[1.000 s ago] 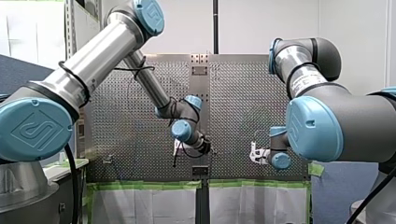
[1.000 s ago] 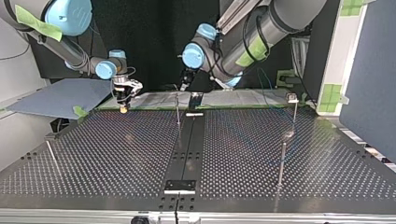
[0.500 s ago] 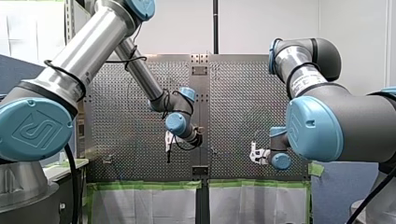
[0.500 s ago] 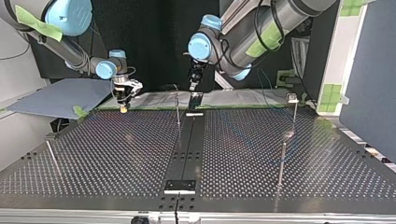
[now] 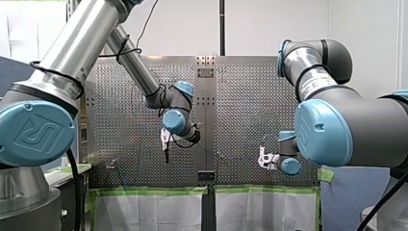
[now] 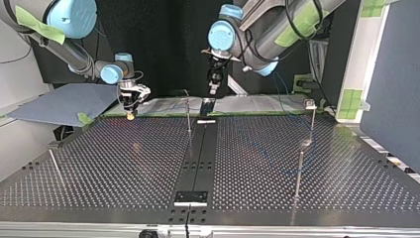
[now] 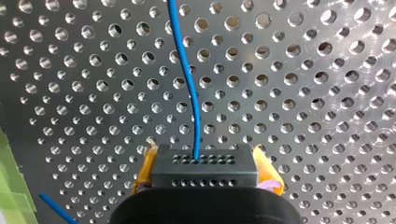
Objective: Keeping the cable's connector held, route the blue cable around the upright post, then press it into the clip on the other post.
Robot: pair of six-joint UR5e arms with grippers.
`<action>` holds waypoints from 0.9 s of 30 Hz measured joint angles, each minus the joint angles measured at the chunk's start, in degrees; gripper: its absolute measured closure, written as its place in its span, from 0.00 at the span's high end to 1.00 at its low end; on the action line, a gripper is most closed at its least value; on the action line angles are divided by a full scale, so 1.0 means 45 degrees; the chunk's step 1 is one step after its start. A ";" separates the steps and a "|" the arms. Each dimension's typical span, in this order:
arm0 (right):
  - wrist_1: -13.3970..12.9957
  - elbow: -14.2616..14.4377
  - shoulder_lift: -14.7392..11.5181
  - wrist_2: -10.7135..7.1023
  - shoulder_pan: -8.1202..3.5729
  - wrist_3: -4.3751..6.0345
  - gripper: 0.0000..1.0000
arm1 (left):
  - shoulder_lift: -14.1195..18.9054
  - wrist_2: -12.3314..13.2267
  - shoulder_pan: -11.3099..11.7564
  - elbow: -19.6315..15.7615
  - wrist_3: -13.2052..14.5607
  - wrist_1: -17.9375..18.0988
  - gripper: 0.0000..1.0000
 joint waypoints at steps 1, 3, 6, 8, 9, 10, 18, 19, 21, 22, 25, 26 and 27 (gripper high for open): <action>0.0006 0.0000 0.0000 0.0000 0.0000 -0.0003 0.00 | 0.0097 -0.0013 0.0007 -0.0100 0.0058 -0.0017 1.00; 0.0011 0.0000 0.0002 -0.0002 0.0000 -0.0004 0.00 | 0.0321 -0.0054 0.0010 -0.0320 0.0153 -0.0050 1.00; 0.0016 0.0002 0.0007 -0.0007 -0.0001 -0.0008 0.00 | 0.0628 -0.0107 -0.0002 -0.0629 0.0193 -0.0054 1.00; 0.0017 -0.0002 0.0010 -0.0020 0.0000 0.0000 0.00 | 0.0862 -0.0125 -0.0004 -0.0863 0.0194 -0.0047 1.00; 0.0016 -0.0002 0.0012 -0.0026 -0.0001 0.0003 0.00 | 0.0959 -0.0129 -0.0004 -0.0962 0.0194 -0.0045 1.00; 0.0017 -0.0001 0.0012 -0.0029 0.0000 0.0007 0.00 | 0.1055 -0.0129 -0.0005 -0.1056 0.0197 -0.0043 1.00; 0.0029 0.0005 0.0019 -0.0033 0.0000 0.0025 0.00 | 0.1945 -0.0138 -0.0023 -0.1944 0.0204 -0.0067 1.00; 0.0038 0.0005 0.0019 -0.0033 0.0000 0.0025 0.00 | 0.2052 -0.0137 -0.0030 -0.2053 0.0208 -0.0072 1.00; 0.0047 0.0006 0.0025 -0.0033 0.0006 0.0026 0.00 | 0.2317 -0.0151 -0.0055 -0.2316 0.0227 -0.0098 1.00; 0.0050 0.0005 0.0031 -0.0038 0.0017 0.0025 0.00 | 0.2432 -0.0173 -0.0067 -0.2432 0.0234 -0.0113 1.00; 0.0052 0.0005 0.0036 -0.0052 0.0059 0.0012 0.00 | 0.2794 -0.0293 -0.0094 -0.2793 0.0247 -0.0142 1.00; 0.0052 0.0006 0.0037 -0.0055 0.0068 0.0007 0.00 | 0.2935 -0.0330 -0.0100 -0.2938 0.0249 -0.0145 1.00; 0.0055 0.0007 0.0042 -0.0061 0.0077 -0.0001 0.00 | 0.3040 -0.0349 -0.0103 -0.3041 0.0251 -0.0142 1.00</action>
